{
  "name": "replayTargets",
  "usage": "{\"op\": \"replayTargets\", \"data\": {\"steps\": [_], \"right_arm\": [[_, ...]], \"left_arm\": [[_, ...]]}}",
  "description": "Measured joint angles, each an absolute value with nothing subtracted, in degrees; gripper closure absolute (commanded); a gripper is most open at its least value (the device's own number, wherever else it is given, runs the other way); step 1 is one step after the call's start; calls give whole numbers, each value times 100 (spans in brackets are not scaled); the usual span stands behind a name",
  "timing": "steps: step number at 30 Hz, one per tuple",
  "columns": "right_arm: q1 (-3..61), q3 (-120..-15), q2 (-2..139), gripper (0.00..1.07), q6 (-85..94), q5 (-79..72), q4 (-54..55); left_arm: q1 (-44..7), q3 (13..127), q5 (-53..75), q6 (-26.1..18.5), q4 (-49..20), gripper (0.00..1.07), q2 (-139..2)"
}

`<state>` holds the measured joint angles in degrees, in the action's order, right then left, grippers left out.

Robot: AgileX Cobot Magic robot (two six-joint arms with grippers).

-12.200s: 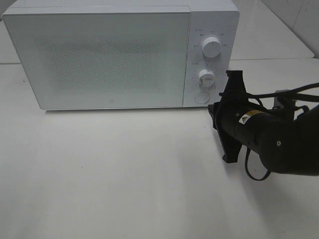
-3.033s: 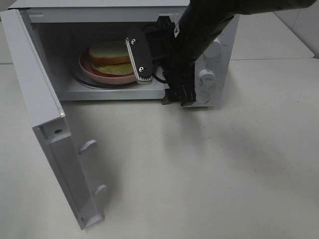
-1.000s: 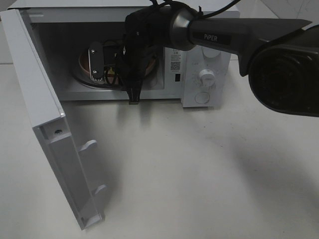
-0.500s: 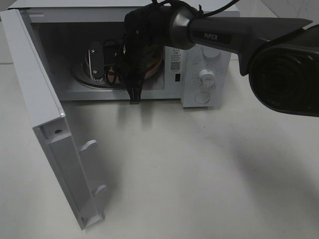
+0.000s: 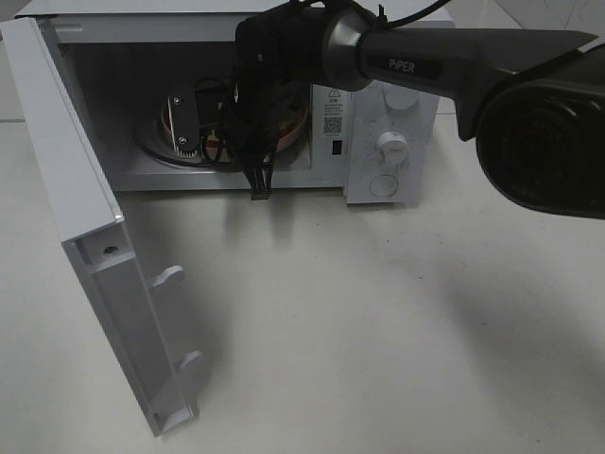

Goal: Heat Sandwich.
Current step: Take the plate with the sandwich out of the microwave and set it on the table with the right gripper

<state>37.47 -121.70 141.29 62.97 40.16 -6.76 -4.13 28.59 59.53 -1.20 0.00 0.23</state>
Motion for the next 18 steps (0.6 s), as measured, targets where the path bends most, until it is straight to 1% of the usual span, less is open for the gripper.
{"op": "replayTargets", "data": {"steps": [11,14,16,18], "right_arm": [[3747,-11167,13550,107,6956,3552,-516],[3753,-11098,13516,107,7002,3501,-510],[3804,-10628,13224,107,7277,3105,-493],[3804,-10479,13132,107,7385,2951,-493]], "left_arm": [[-413,2859,5953,-120,0,5,23],[-413,2859,5953,-120,0,5,23],[-413,2859,5953,-120,0,5,23],[-413,2859,5953,-120,0,5,23]]}}
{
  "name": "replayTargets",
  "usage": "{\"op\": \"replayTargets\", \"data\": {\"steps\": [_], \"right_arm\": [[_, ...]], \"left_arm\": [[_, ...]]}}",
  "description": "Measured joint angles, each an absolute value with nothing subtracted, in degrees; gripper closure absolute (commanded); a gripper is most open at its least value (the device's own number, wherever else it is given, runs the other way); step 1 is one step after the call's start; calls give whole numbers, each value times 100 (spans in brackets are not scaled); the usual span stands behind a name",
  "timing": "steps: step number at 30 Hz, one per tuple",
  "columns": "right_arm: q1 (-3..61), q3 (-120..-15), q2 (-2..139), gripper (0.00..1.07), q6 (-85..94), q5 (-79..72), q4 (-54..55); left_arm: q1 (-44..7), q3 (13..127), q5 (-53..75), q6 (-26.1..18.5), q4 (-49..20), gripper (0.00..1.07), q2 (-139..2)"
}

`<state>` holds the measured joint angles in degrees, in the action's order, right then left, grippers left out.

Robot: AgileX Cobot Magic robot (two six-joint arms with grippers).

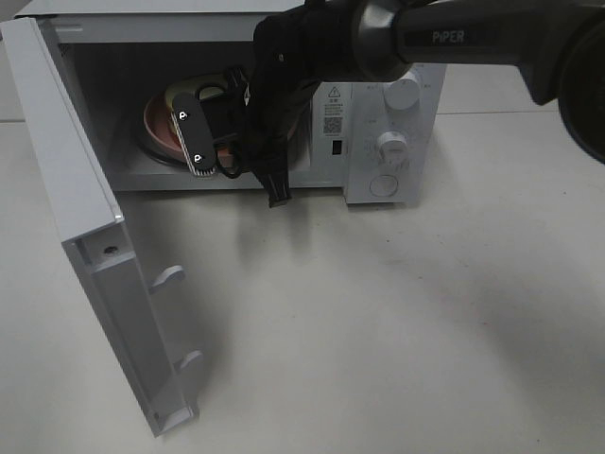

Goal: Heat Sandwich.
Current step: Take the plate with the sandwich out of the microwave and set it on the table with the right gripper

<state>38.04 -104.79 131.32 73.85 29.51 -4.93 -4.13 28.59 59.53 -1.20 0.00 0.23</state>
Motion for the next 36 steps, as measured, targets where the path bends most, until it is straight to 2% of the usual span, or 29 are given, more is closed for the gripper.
{"op": "replayTargets", "data": {"steps": [8,36], "right_arm": [[3816,-9649,12685,107,7792,2492,-487],[4005,-8044,11516,107,7935,1919,-372]], "left_arm": [[-413,2859,5953,-120,0,5,23],[-413,2859,5953,-120,0,5,23]]}}
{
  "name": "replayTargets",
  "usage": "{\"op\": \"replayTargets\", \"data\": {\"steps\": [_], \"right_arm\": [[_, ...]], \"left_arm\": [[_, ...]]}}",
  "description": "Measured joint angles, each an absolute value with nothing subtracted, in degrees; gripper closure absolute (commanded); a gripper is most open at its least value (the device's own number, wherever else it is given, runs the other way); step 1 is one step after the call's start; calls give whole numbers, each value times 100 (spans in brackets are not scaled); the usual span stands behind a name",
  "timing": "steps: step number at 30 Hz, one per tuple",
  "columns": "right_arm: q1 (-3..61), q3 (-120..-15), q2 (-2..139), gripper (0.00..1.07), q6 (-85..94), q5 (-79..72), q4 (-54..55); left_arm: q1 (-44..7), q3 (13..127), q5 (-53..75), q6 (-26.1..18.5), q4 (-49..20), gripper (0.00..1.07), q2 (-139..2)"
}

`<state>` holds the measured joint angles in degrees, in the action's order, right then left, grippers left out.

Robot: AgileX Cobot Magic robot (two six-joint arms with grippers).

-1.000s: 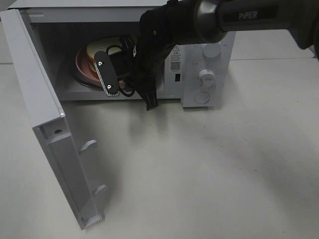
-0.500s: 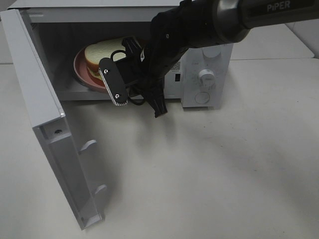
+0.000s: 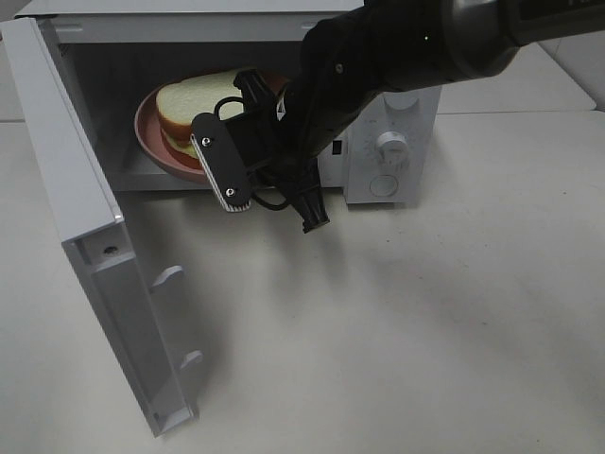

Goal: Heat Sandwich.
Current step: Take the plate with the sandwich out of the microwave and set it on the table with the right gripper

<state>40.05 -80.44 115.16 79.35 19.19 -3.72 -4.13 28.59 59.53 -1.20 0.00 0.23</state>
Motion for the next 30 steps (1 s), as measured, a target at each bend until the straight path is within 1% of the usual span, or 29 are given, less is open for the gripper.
{"op": "replayTargets", "data": {"steps": [30], "right_arm": [[4051,-5724,9660,107,7964,1662,-338]], "left_arm": [[-413,2859,5953,-120,0,5,23]]}}
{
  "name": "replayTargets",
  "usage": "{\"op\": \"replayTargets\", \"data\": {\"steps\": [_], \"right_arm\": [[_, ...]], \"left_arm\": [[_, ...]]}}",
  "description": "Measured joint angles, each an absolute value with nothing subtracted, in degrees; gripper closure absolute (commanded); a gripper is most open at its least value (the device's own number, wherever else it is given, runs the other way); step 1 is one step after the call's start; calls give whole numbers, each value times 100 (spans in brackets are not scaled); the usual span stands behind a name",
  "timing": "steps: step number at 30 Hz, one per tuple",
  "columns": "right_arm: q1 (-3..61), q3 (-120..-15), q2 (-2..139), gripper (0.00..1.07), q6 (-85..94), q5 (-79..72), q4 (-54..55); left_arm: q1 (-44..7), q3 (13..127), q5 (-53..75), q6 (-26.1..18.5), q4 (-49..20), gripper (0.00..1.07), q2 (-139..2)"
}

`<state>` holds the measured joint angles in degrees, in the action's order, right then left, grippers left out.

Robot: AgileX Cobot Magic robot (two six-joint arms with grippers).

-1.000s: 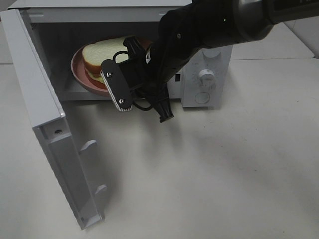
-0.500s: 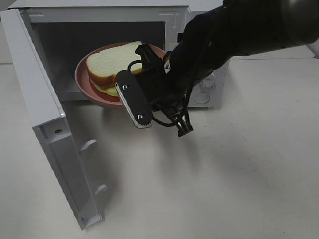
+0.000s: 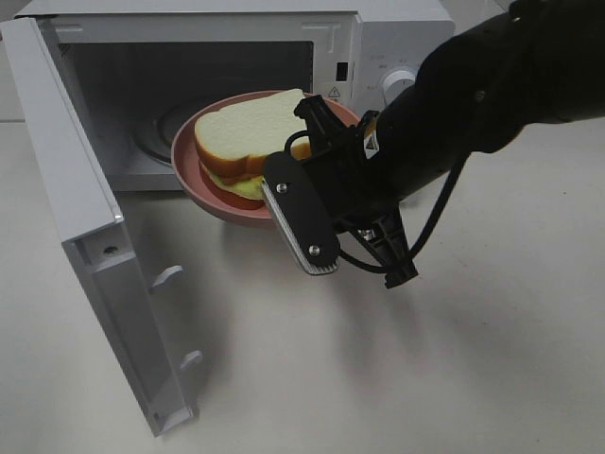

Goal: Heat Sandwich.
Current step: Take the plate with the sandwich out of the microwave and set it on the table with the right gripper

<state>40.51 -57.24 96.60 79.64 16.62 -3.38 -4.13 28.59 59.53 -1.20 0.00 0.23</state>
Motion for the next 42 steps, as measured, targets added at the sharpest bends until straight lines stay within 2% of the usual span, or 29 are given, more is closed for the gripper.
{"op": "replayTargets", "data": {"steps": [42], "right_arm": [[4034,-3134,6709,105,7471,1982,-338]], "left_arm": [[-413,2859,5953,-120,0,5,23]]}}
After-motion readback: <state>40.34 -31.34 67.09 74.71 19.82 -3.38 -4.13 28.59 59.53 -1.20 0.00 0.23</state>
